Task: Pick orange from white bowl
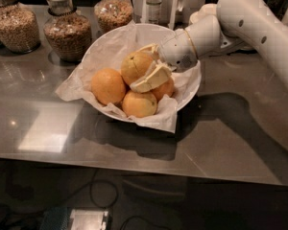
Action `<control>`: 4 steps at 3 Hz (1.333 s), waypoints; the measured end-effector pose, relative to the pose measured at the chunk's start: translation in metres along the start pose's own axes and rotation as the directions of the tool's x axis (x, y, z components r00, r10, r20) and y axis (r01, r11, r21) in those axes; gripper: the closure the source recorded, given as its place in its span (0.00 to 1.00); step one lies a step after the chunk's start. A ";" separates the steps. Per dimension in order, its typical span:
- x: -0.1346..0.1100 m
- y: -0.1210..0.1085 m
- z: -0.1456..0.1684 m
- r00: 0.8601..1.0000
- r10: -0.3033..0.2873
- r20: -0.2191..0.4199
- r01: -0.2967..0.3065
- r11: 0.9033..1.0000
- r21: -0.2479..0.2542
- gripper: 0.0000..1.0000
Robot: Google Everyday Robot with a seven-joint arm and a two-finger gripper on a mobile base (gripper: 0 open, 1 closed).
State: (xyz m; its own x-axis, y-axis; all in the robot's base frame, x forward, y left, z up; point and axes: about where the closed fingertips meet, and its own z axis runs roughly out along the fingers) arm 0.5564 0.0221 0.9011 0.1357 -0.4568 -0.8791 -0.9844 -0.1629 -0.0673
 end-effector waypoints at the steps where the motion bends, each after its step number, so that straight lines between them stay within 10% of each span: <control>1: 0.000 0.000 0.000 1.000 0.000 0.000 0.000 1.000 0.000 1.00; 2: -0.004 0.000 -0.003 1.000 0.000 0.000 0.000 1.000 0.000 1.00; 4: -0.091 0.056 -0.072 0.988 -0.154 -0.016 0.155 0.983 0.096 1.00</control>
Offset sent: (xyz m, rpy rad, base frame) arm -0.0083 -0.0022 0.0295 -0.0129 -0.0602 0.0151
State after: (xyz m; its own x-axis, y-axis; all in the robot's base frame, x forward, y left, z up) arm 0.4972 -0.0082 1.0114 0.2873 -0.4401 -0.8507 -0.9577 -0.1465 -0.2477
